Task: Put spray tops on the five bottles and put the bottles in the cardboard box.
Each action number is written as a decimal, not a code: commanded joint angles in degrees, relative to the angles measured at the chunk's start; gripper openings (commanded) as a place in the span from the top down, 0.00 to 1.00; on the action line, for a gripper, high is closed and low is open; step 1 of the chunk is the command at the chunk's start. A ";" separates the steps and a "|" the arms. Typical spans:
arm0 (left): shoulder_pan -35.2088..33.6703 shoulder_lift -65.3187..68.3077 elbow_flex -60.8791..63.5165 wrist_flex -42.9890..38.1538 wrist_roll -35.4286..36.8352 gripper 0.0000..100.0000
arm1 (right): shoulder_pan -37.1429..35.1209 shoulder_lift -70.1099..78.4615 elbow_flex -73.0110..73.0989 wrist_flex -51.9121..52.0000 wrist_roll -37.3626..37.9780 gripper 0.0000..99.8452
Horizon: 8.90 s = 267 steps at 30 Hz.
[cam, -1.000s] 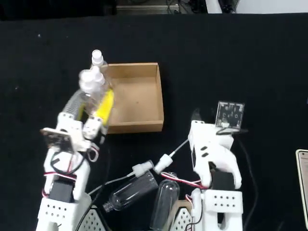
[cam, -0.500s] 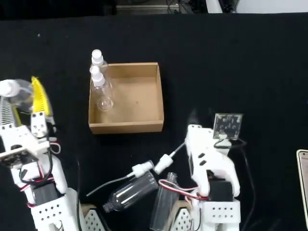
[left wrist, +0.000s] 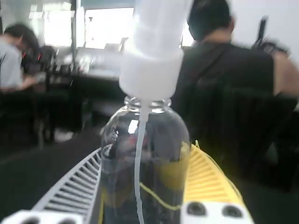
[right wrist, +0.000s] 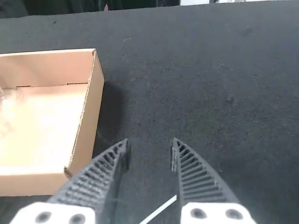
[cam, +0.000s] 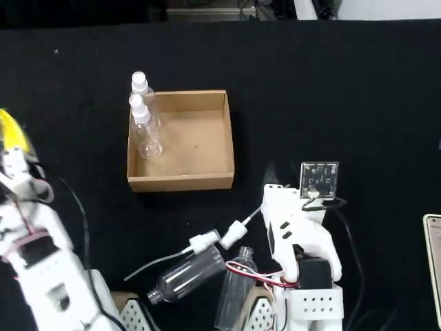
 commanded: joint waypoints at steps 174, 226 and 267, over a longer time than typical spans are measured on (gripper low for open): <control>45.23 9.14 5.41 -9.23 -3.16 0.97 | -0.53 -5.58 -1.19 -0.09 -0.09 0.89; 44.62 67.96 0.31 -56.53 -3.78 0.96 | -0.53 -5.58 -1.27 -0.09 -0.09 0.89; 40.48 67.96 1.98 -63.30 -3.78 0.64 | -0.53 -5.58 -1.19 -0.09 -0.09 0.89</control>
